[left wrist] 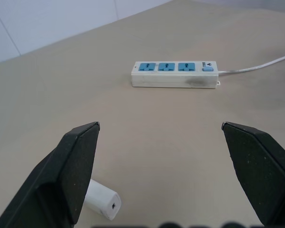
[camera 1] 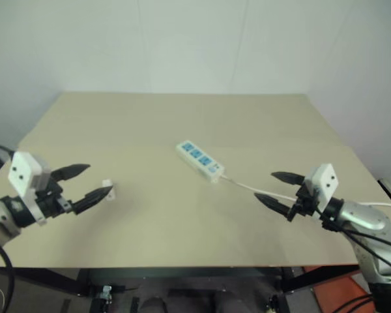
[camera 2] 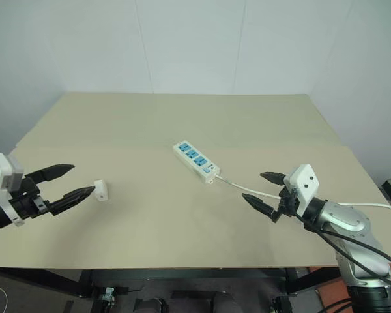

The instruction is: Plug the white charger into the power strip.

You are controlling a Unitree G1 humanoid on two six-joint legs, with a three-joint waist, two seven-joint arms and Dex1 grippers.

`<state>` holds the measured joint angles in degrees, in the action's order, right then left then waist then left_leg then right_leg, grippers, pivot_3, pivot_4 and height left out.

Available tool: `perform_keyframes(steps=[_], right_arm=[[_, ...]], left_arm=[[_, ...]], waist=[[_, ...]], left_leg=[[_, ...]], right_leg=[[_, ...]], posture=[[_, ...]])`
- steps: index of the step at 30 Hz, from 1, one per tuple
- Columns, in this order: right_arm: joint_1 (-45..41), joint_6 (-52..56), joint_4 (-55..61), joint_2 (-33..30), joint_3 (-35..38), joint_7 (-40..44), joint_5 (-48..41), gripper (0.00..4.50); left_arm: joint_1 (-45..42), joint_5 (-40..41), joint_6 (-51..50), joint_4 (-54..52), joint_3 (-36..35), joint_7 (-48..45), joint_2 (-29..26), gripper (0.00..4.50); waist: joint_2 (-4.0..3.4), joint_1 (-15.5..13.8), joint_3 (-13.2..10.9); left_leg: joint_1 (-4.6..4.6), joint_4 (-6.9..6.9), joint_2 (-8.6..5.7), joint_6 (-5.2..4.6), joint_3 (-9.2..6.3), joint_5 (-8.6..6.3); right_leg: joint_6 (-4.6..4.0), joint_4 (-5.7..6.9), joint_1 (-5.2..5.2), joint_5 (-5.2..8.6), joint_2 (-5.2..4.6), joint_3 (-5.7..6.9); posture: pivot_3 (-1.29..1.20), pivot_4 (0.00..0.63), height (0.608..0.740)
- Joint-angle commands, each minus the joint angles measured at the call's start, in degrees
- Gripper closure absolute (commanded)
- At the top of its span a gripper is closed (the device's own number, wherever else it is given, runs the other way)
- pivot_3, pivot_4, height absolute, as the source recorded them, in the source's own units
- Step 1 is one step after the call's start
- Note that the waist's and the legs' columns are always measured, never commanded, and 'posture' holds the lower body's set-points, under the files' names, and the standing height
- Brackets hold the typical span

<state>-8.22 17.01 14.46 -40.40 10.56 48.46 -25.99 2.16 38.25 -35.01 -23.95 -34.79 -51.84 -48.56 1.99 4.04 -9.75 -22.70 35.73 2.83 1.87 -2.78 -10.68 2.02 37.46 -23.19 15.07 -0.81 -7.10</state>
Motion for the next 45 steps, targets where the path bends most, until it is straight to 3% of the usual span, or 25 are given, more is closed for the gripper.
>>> perform_keyframes(steps=[1,14,21,30,42,45], right_arm=[[-0.9,0.2,1.2,-1.0,1.7,0.5,-0.9,0.02],[-3.2,1.0,1.1,1.2,-2.0,-2.9,1.6,0.02],[-16.6,-2.0,-14.5,13.7,-14.6,-14.3,16.3,0.02],[-25.4,3.2,-31.7,17.2,-19.9,-20.7,26.7,0.02],[-22.2,0.5,-26.4,17.0,-18.9,-11.1,23.0,4.29],[-18.3,-6.5,-23.7,15.5,-17.9,-5.0,20.1,4.48]], left_arm=[[0.5,1.3,0.3,-2.0,-1.7,-0.4,-1.2,0.0],[-0.5,3.3,-0.1,-2.1,0.4,-0.9,-2.7,0.0],[-6.8,2.7,0.7,0.7,6.1,-1.4,-3.1,0.0],[-7.4,2.4,1.2,0.9,7.1,-1.6,-2.7,0.0],[-7.1,2.3,2.2,1.3,7.4,-2.0,-2.3,0.0],[-7.1,2.5,2.4,1.3,7.6,-2.0,-2.3,0.0]], waist=[[0.0,0.0,0.0],[0.0,0.1,0.0],[-0.02,0.3,0.0],[-0.03,-0.1,0.0],[-0.03,0.0,0.0],[-0.03,0.0,0.0]], left_leg=[[0.0,0.0,0.0,0.0,0.0,0.0],[0.0,0.0,0.0,0.0,0.0,0.0],[0.04,0.01,0.0,0.01,0.01,0.01],[-0.51,-0.11,0.01,0.09,-0.05,-0.05],[-0.39,-0.06,0.02,0.11,-0.06,-0.06],[-0.4,-0.08,0.02,0.11,-0.07,-0.06]], right_leg=[[0.0,0.0,0.0,0.0,0.0,0.01],[-0.1,-0.01,-0.02,0.06,-0.01,0.0],[-0.14,0.04,-0.03,-0.01,0.02,-0.02],[-0.34,-0.33,-0.32,-0.32,-0.03,0.12],[0.04,-0.29,-0.22,-0.15,-0.02,0.14],[0.04,-0.3,-0.22,-0.14,-0.02,0.14]], posture=[[0.0,0.15,0.74],[0.0,0.15,0.74],[0.0,0.15,0.74],[0.0,0.15,0.74],[0.0,0.15,0.74],[0.0,0.15,0.74]])
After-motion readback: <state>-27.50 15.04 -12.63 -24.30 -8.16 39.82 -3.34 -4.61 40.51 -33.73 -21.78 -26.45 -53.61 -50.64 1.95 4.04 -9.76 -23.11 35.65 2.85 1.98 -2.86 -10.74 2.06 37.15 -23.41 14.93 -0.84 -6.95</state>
